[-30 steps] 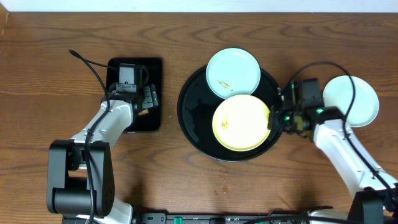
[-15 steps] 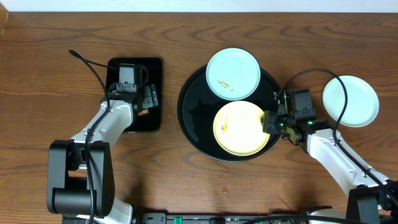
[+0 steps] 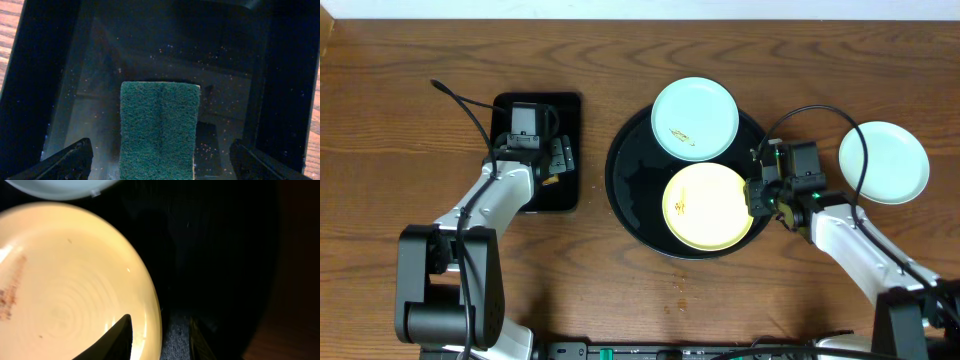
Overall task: Clean dirty plates on tray and stack at the side
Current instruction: 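Grip the yellow plate's rim with the right gripper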
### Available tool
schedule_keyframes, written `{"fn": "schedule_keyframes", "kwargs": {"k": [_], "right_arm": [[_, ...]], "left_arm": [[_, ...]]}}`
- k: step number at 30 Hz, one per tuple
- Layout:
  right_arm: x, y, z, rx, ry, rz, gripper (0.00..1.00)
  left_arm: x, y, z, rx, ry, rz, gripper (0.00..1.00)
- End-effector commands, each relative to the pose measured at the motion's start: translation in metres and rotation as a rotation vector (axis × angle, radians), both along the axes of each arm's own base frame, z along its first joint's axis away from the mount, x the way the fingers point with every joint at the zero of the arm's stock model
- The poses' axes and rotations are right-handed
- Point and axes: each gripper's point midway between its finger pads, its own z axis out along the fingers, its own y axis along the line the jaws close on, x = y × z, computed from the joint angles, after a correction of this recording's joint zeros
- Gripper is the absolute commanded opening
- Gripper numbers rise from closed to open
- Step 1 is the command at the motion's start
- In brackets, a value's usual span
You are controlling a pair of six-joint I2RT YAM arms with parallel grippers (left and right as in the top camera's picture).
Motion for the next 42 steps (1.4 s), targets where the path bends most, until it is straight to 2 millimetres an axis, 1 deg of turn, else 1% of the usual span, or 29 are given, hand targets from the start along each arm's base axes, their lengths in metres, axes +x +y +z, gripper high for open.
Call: {"fn": "schedule_keyframes", "kwargs": {"k": [1,3,6,8,10,12,13,15,18,29,32,35,36,38,39,40,41,42], "right_arm": [[-0.011,0.005,-0.016,0.026,0.081,-0.014,0.34],[-0.016,0.003,-0.021,0.027,0.118,-0.049,0.32],[-0.021,0.0,-0.023,0.03,0.146,-0.087,0.28],[-0.025,0.0,-0.026,0.031,0.166,-0.1,0.25],[-0.025,-0.001,-0.029,0.028,0.173,-0.1,0.24],[-0.024,0.0,-0.034,0.027,0.179,-0.101,0.2],[-0.024,0.0,-0.036,0.026,0.184,-0.101,0.16],[-0.026,-0.001,-0.041,0.022,0.199,-0.101,0.1],[-0.026,-0.001,-0.043,0.021,0.202,-0.102,0.02],[-0.023,0.0,-0.042,0.025,0.19,-0.1,0.02],[-0.023,0.0,-0.042,0.025,0.189,-0.1,0.02],[-0.023,0.0,-0.042,0.025,0.188,-0.1,0.02],[-0.023,0.0,-0.042,0.026,0.188,-0.1,0.02],[-0.023,0.0,-0.041,0.03,0.188,-0.108,0.02],[-0.022,0.001,-0.041,0.031,0.188,-0.11,0.02],[-0.022,0.001,-0.041,0.031,0.187,-0.11,0.02],[-0.022,0.001,-0.041,0.031,0.187,-0.11,0.03],[-0.022,0.001,-0.041,0.031,0.187,-0.11,0.02]], "left_arm": [[-0.002,0.002,-0.003,0.017,0.01,-0.002,0.88],[-0.002,0.002,-0.003,0.016,0.01,-0.002,0.88],[-0.002,0.002,-0.003,0.016,0.01,-0.002,0.88],[-0.002,0.002,-0.003,0.016,0.01,-0.002,0.88],[-0.002,0.003,-0.003,0.017,0.01,-0.002,0.88],[-0.002,0.003,-0.003,0.017,0.01,-0.002,0.88],[-0.002,0.002,-0.003,0.017,0.01,-0.002,0.88],[-0.002,0.003,-0.003,0.017,0.01,-0.002,0.88],[-0.002,0.003,-0.003,0.017,0.01,-0.002,0.88],[0.001,0.002,-0.001,0.015,-0.004,-0.002,0.88],[-0.015,0.0,-0.01,0.003,0.069,-0.011,0.88],[-0.032,0.001,-0.024,-0.005,0.139,0.016,0.88],[-0.035,0.001,-0.029,-0.011,0.146,0.03,0.87],[-0.034,0.001,-0.038,-0.014,0.127,0.033,0.87],[-0.031,0.001,-0.04,-0.015,0.113,0.033,0.86],[-0.028,0.001,-0.042,-0.016,0.101,0.033,0.78],[-0.026,0.001,-0.044,-0.017,0.096,0.033,0.67],[-0.024,0.001,-0.047,-0.017,0.094,0.033,0.59]]}}
